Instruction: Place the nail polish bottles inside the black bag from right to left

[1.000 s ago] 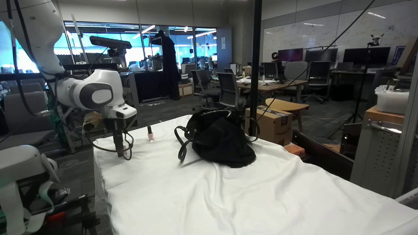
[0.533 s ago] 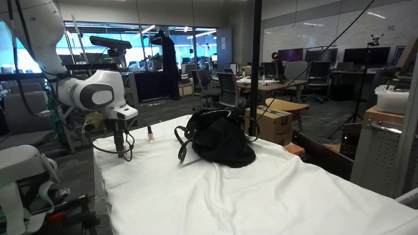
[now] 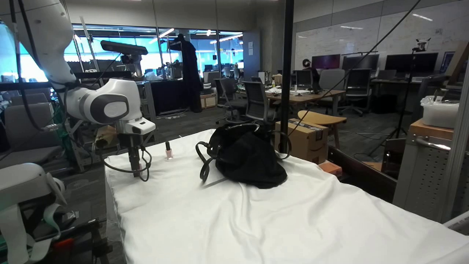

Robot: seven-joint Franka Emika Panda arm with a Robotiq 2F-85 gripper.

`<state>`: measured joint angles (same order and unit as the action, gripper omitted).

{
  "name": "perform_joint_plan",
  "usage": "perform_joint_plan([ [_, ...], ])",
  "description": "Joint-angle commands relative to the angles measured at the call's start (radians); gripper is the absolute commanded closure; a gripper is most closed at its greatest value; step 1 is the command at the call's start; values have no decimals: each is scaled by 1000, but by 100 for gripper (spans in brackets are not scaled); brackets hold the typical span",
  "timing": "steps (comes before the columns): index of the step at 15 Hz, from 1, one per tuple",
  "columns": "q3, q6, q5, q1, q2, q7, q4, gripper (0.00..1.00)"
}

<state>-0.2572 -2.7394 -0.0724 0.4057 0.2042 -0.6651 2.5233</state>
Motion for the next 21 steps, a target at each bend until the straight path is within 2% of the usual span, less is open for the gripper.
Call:
perform_joint_plan([
  [1,1,-3,-7,-8,15,20,-9,66],
  [4,7,0,-3,-8,15,17,-12,84],
  [8,18,18,20,-2,4,1,-15,85],
  [13,70,95,143,14,-34,-88,-43,85],
  [17,98,162,215,-14,-51,-117,-105,85],
  [21,132,227,271,-63,-43,-91,-215,85],
])
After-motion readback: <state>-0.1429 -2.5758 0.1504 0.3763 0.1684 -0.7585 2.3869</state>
